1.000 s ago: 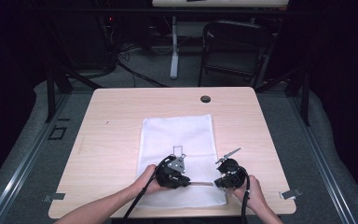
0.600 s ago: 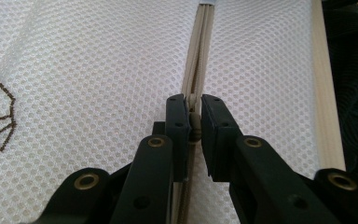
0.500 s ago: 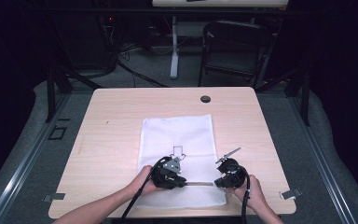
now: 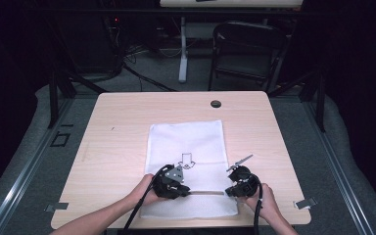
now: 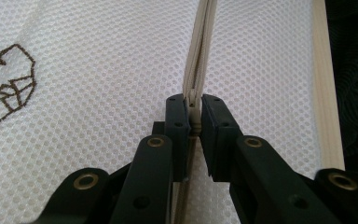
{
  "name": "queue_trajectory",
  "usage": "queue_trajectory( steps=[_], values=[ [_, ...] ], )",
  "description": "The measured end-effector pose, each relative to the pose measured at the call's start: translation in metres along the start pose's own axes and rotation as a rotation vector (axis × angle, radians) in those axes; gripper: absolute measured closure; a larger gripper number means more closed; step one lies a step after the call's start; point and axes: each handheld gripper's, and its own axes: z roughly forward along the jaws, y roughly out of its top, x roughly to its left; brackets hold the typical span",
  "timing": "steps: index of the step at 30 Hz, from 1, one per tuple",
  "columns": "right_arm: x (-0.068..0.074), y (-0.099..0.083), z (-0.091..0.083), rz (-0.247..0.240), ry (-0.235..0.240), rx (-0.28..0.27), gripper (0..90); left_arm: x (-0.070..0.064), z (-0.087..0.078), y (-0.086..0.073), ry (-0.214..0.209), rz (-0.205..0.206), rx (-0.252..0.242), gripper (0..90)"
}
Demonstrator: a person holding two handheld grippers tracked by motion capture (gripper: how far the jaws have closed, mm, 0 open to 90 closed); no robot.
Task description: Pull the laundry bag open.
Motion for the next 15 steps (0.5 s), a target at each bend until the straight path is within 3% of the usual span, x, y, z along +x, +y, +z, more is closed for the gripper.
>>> queue_trajectory(
  steps=[5, 15],
  values=[
    [0.0, 0.0, 0.0, 0.0, 0.003, 0.0, 90.0, -0.002, -0.002, -0.002, 0.018, 0.005, 0.009, 81.7],
    [0.0, 0.0, 0.0, -0.001, -0.003, 0.004, 90.0, -0.002, -0.009, -0.012, 0.014, 0.007, 0.008, 81.7]
  ],
)
